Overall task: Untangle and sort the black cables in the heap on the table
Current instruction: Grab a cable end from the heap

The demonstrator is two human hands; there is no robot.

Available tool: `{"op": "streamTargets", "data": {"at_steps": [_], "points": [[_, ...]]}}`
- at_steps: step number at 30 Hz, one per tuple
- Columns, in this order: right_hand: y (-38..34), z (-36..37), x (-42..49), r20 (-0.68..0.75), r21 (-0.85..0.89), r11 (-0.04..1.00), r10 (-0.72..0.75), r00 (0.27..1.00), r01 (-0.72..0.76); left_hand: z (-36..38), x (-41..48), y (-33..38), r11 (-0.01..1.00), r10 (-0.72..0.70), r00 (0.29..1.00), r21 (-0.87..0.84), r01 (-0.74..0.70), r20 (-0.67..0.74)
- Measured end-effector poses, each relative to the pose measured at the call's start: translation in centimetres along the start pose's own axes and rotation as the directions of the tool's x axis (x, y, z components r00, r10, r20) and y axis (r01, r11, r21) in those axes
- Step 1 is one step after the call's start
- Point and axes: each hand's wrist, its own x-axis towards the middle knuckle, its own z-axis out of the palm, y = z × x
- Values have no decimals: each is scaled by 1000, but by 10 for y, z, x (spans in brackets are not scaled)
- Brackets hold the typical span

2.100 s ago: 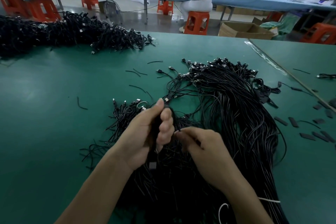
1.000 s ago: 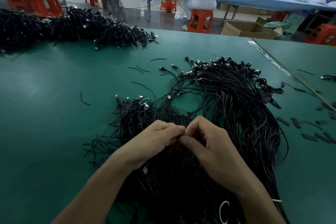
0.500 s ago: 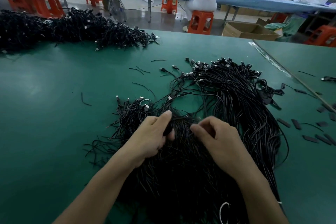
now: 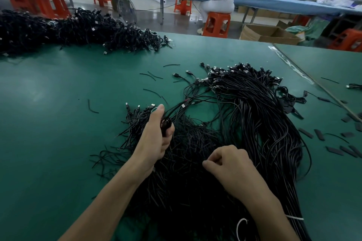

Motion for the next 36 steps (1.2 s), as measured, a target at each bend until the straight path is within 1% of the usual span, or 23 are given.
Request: {"op": "streamTargets", "data": {"at_steps": [3,5,9,11,15,17,21,23,25,28,32,36], "points": [[-1,-4,-3,-23,-32,999,10,1000,-10,0,-1,1,999,-5,999,-38,7,45],[-2,-5,-2,-12,-43,999,10,1000,-11,0,-2,2,998,2,998,-58,1,57],[-5,0,-1,29,-25,999,27,999,-27,4,-3,3,997,70,997,7,-71,38],[-5,2,0,28,-26,1000,18,999,-17,4,-3,3,995,96,994,29,-97,44],[-7,0,-2,-10,-20,1000,-2,1000,2,1,-4,2,994,74,993,71,-81,89],[-8,-2,-3,-28,6,1000,-12,1000,12,1,-4,1,992,76,994,91,-83,76],[-11,-7,-5,-77,70,997,-30,997,35,5,-4,-1,992,68,998,111,-65,-18],[-12,-8,-6,-88,110,992,-43,995,53,7,-4,0,990,54,998,129,-50,-32],[-11,-8,-5,-69,105,993,-54,996,61,7,-5,1,992,46,999,118,-46,-5],[-8,-7,-4,-8,30,998,-47,999,47,6,-5,4,993,47,998,108,-52,43],[-6,-4,-4,73,-21,1000,-17,997,19,5,-6,6,993,83,996,85,-86,39],[-9,-2,-4,61,-36,999,-27,998,30,8,-8,7,989,139,990,42,-140,14]]}}
